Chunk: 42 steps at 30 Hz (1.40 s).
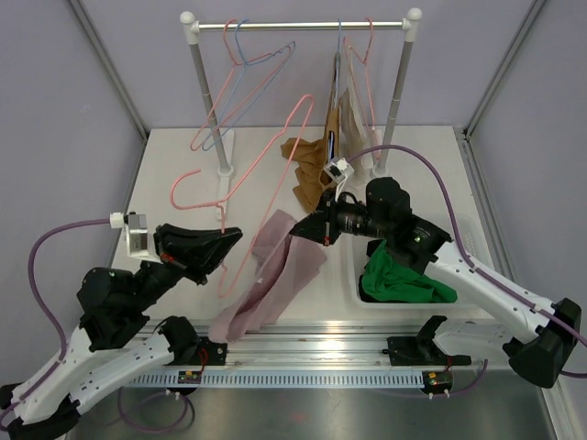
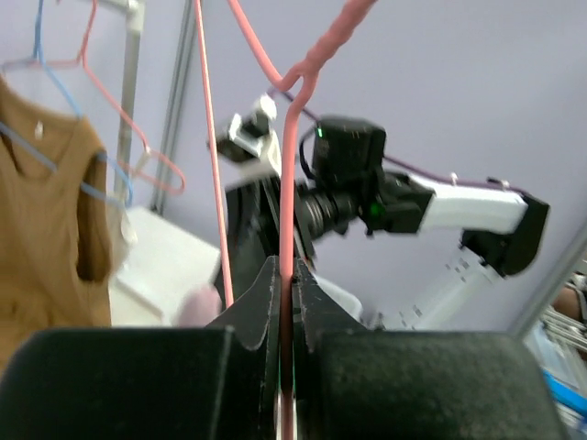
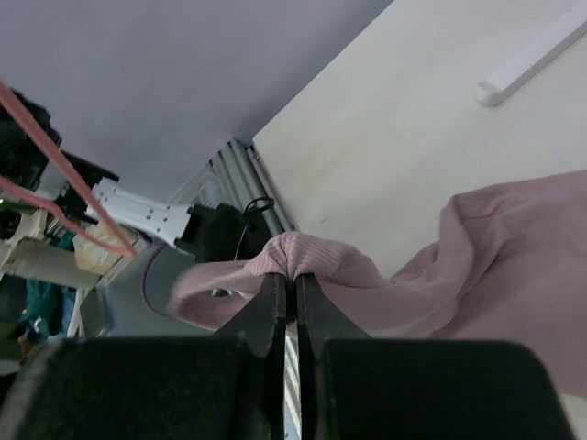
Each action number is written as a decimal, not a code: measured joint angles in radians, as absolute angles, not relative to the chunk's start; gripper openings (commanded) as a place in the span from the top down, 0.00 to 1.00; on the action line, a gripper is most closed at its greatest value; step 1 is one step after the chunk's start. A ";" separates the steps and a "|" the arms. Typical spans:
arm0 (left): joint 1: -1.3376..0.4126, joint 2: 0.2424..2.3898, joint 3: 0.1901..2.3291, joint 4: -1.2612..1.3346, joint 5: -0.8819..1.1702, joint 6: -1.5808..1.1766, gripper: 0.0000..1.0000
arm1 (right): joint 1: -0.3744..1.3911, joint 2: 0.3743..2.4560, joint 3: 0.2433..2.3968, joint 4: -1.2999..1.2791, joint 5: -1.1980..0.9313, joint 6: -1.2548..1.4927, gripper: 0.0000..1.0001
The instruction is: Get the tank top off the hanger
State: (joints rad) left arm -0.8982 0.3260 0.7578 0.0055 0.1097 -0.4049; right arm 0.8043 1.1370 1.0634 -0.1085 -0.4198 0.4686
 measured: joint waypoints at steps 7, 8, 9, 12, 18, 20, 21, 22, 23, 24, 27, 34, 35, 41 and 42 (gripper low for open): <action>-0.899 0.561 0.827 0.228 -0.001 -0.315 1.00 | 0.809 1.010 1.034 -0.245 -0.425 0.450 1.00; -0.898 0.583 0.863 0.208 -0.028 -0.309 1.00 | 0.809 0.987 1.034 -0.263 -0.421 0.448 1.00; -0.898 0.602 0.892 0.194 -0.047 -0.306 1.00 | 0.809 0.960 1.033 -0.278 -0.420 0.448 1.00; -0.898 0.633 0.979 0.113 -0.119 -0.305 1.00 | 0.809 0.907 1.034 -0.287 -0.428 0.449 1.00; -0.898 0.723 1.188 -0.162 -0.280 -0.339 1.00 | 0.815 0.974 1.031 -0.274 -0.426 0.466 0.75; -0.898 0.796 1.269 -0.259 -0.324 -0.350 1.00 | 0.831 1.024 1.016 -0.265 -0.406 0.472 0.49; -0.897 0.836 1.306 -0.300 -0.340 -0.353 1.00 | 0.840 1.042 1.004 -0.265 -0.395 0.480 0.41; -0.896 0.878 1.339 -0.345 -0.352 -0.358 1.00 | 0.850 1.055 0.993 -0.265 -0.381 0.480 0.27; -0.889 0.908 1.362 -0.378 -0.356 -0.361 1.00 | 0.859 1.064 0.987 -0.270 -0.373 0.482 0.05; -0.872 0.951 1.391 -0.421 -0.352 -0.368 1.00 | 0.866 1.069 0.986 -0.281 -0.361 0.483 0.01; -0.785 1.065 1.463 -0.518 -0.294 -0.389 1.00 | 0.873 1.063 0.989 -0.296 -0.322 0.464 0.01; -0.598 1.316 1.723 -0.698 -0.114 -0.397 1.00 | 0.873 0.942 0.994 -0.374 -0.220 0.440 0.00; -0.579 1.355 1.781 -0.717 -0.084 -0.396 1.00 | 0.873 0.921 0.994 -0.383 -0.211 0.439 0.00; -0.487 1.634 2.194 -0.820 0.031 -0.393 1.00 | 0.874 0.851 0.994 -0.423 -0.173 0.427 0.00; -0.473 1.674 2.253 -0.836 0.047 -0.393 1.00 | 0.874 0.844 0.994 -0.432 -0.168 0.425 0.00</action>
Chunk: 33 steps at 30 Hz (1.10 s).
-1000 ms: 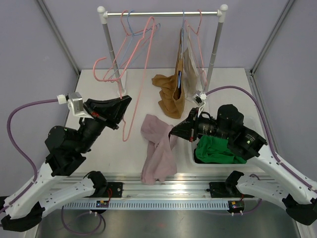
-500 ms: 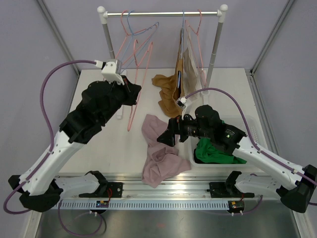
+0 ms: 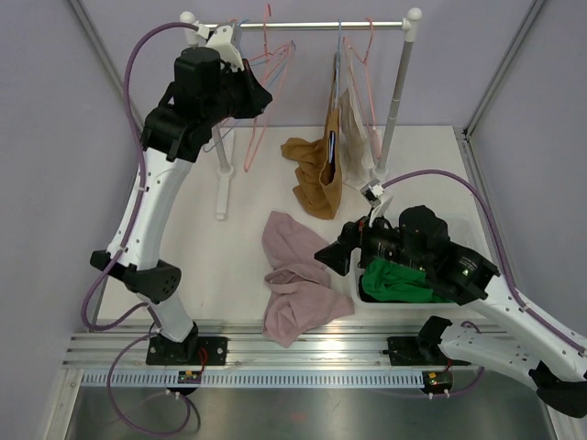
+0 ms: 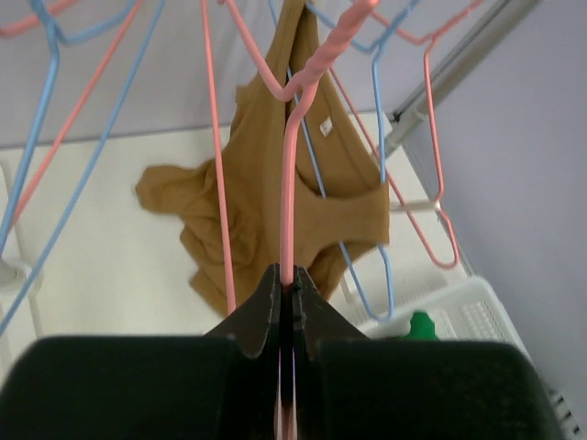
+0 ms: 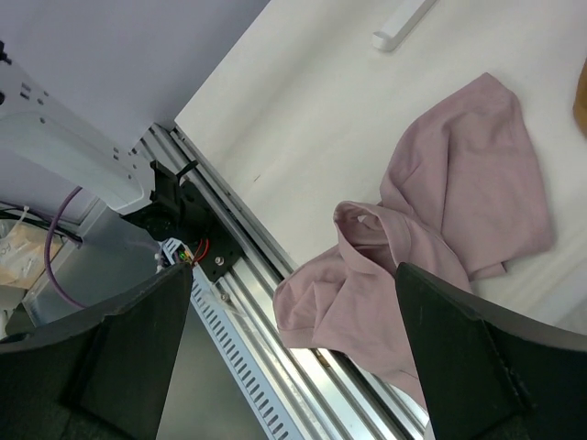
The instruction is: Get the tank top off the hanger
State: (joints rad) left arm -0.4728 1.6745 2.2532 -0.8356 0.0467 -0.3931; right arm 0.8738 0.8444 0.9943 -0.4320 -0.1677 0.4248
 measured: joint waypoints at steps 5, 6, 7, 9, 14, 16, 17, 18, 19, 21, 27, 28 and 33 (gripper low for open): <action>-0.393 1.811 2.370 -0.850 0.143 -0.417 1.00 | 0.874 0.806 0.987 -0.455 -0.150 0.414 0.00; -0.379 1.829 2.376 -0.853 0.158 -0.423 1.00 | 0.874 0.800 0.983 -0.458 -0.149 0.411 0.01; -0.365 1.854 2.392 -0.859 0.172 -0.429 1.00 | 0.874 0.795 0.979 -0.461 -0.149 0.408 0.00; -0.338 1.898 2.415 -0.852 0.199 -0.444 1.00 | 0.874 0.793 0.970 -0.461 -0.150 0.401 0.01; -0.293 1.955 2.426 -0.780 0.270 -0.486 1.00 | 0.874 0.810 0.926 -0.458 -0.156 0.389 0.00; -0.283 1.972 2.427 -0.755 0.290 -0.501 1.00 | 0.874 0.828 0.907 -0.457 -0.162 0.388 0.00; -0.279 1.977 2.427 -0.749 0.295 -0.506 1.00 | 0.874 0.838 0.898 -0.454 -0.167 0.387 0.00; -0.278 1.980 2.427 -0.746 0.296 -0.508 1.00 | 0.874 0.846 0.892 -0.454 -0.170 0.387 0.01; -0.277 1.982 2.427 -0.746 0.297 -0.511 1.00 | 0.874 0.853 0.886 -0.451 -0.175 0.387 0.01; -0.278 1.982 2.427 -0.747 0.299 -0.517 1.00 | 0.874 0.859 0.875 -0.443 -0.178 0.388 0.01; -0.280 1.955 2.342 -0.730 0.301 -0.517 0.84 | 0.874 0.866 0.870 -0.413 -0.185 0.389 0.00; -0.280 1.940 2.308 -0.727 0.299 -0.517 0.76 | 0.874 0.872 0.870 -0.409 -0.185 0.389 0.01; -0.280 1.892 2.247 -0.745 0.297 -0.510 0.36 | 0.874 0.919 0.870 -0.397 -0.185 0.389 0.01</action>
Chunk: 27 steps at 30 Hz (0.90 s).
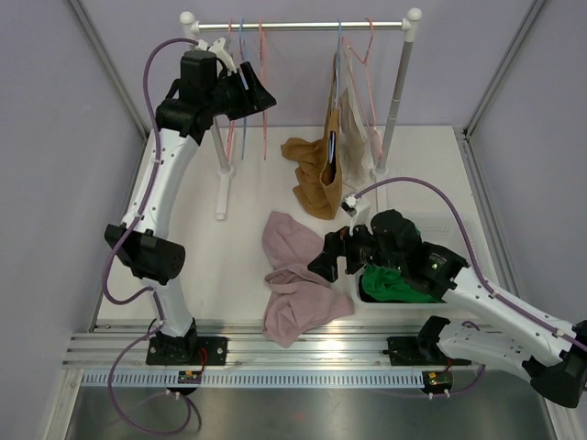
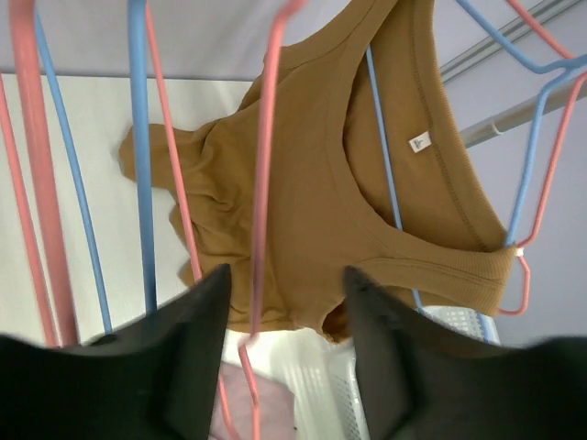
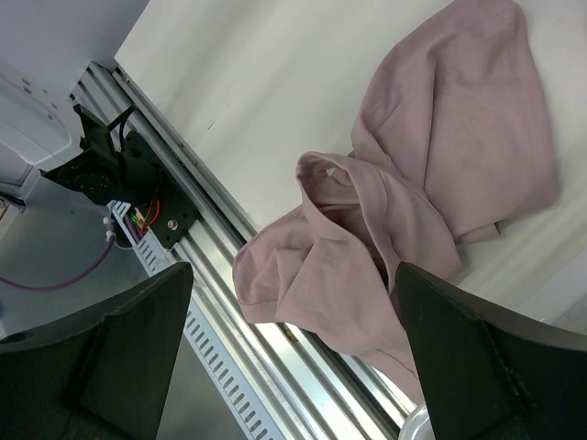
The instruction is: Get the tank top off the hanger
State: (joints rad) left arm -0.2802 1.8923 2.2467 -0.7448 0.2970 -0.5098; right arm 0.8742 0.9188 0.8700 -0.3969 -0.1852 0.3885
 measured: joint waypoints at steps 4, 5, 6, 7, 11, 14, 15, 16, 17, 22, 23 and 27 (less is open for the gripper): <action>-0.280 1.802 2.194 -0.732 0.318 -0.506 0.01 | 0.874 0.952 0.870 -0.378 -0.182 0.388 0.00; -0.280 1.768 2.174 -0.715 0.330 -0.506 0.01 | 0.874 0.967 0.870 -0.372 -0.177 0.388 0.00; -0.280 1.733 2.157 -0.709 0.340 -0.509 0.01 | 0.874 0.984 0.870 -0.364 -0.175 0.388 0.00; -0.280 1.696 2.141 -0.699 0.349 -0.510 0.01 | 0.875 1.009 0.872 -0.360 -0.173 0.388 0.00; -0.280 1.523 2.061 -0.649 0.381 -0.510 0.01 | 0.875 1.139 0.891 -0.349 -0.154 0.391 0.01; -0.280 1.357 1.940 -0.615 0.395 -0.509 0.01 | 0.875 1.230 0.905 -0.343 -0.116 0.412 0.01; -0.280 1.295 1.890 -0.607 0.395 -0.506 0.01 | 0.875 1.258 0.911 -0.344 -0.105 0.419 0.01; -0.280 1.229 1.837 -0.598 0.393 -0.501 0.01 | 0.880 1.285 0.921 -0.346 -0.088 0.424 0.01; -0.280 1.160 1.789 -0.599 0.388 -0.497 0.01 | 0.886 1.308 0.931 -0.349 -0.072 0.427 0.00; -0.280 0.843 1.559 -0.614 0.314 -0.458 0.01 | 0.966 1.459 1.035 -0.396 0.047 0.435 0.01; -0.280 0.783 1.514 -0.616 0.295 -0.446 0.01 | 0.983 1.488 1.053 -0.401 0.067 0.435 0.00; -0.280 0.570 1.322 -0.649 0.217 -0.392 0.01 | 1.025 1.592 1.077 -0.403 0.131 0.435 0.00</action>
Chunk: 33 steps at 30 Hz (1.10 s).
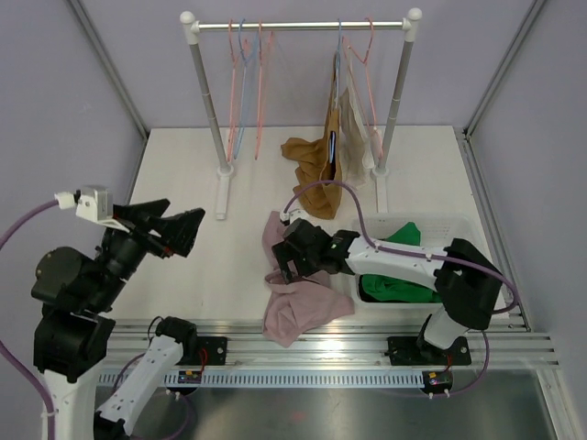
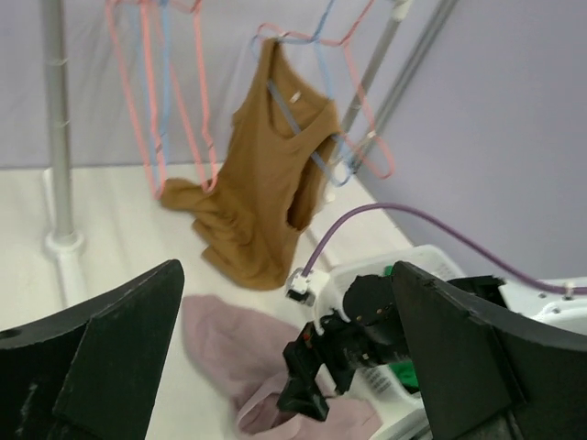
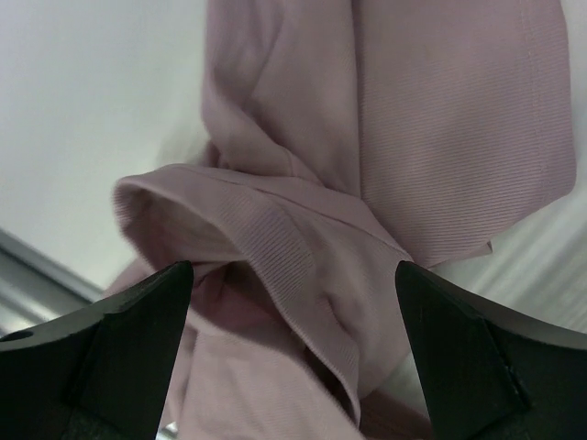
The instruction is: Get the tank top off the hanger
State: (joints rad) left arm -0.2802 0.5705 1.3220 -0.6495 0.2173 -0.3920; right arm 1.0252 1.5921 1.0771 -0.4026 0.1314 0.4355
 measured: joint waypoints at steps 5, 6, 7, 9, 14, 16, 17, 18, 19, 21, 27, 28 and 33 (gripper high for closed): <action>-0.280 0.418 1.097 -0.723 0.057 -0.335 0.01 | 1.053 1.719 1.077 -0.399 0.207 0.454 0.01; -0.280 0.405 1.060 -0.738 0.026 -0.322 0.01 | 1.056 1.740 1.076 -0.389 0.217 0.459 0.02; -0.280 0.397 1.029 -0.754 0.001 -0.310 0.01 | 1.061 1.755 1.076 -0.384 0.220 0.462 0.10; -0.280 0.384 0.968 -0.764 -0.049 -0.292 0.01 | 1.069 1.783 1.076 -0.373 0.229 0.465 0.26; -0.280 0.317 0.841 -0.762 -0.142 -0.285 0.01 | 1.099 1.780 1.064 -0.308 0.272 0.461 1.00; -0.280 0.305 0.831 -0.767 -0.168 -0.285 0.01 | 1.109 1.740 1.036 -0.286 0.274 0.454 1.00; -0.280 0.302 0.830 -0.762 -0.181 -0.285 0.01 | 1.114 1.711 1.023 -0.287 0.276 0.448 1.00; -0.280 0.297 0.830 -0.756 -0.193 -0.285 0.01 | 1.119 1.674 1.013 -0.290 0.278 0.441 1.00; -0.280 0.293 0.830 -0.751 -0.202 -0.286 0.01 | 1.123 1.638 1.009 -0.297 0.279 0.435 1.00; -0.280 0.285 0.829 -0.747 -0.211 -0.286 0.01 | 1.129 1.528 1.010 -0.314 0.282 0.421 1.00; -0.280 0.260 0.824 -0.746 -0.228 -0.287 0.01 | 1.132 1.242 1.113 -0.429 0.338 0.402 1.00; -0.280 0.255 0.824 -0.747 -0.231 -0.287 0.01 | 1.132 1.213 1.144 -0.454 0.351 0.397 1.00; -0.280 0.250 0.824 -0.743 -0.241 -0.287 0.01 | 1.132 1.106 1.309 -0.593 0.451 0.368 1.00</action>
State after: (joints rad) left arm -0.2802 0.2504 0.8238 -0.7425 -0.2405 -0.2874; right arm 1.1324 1.1057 1.3090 -0.5934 0.4507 0.3679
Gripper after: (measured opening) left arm 0.987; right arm 0.055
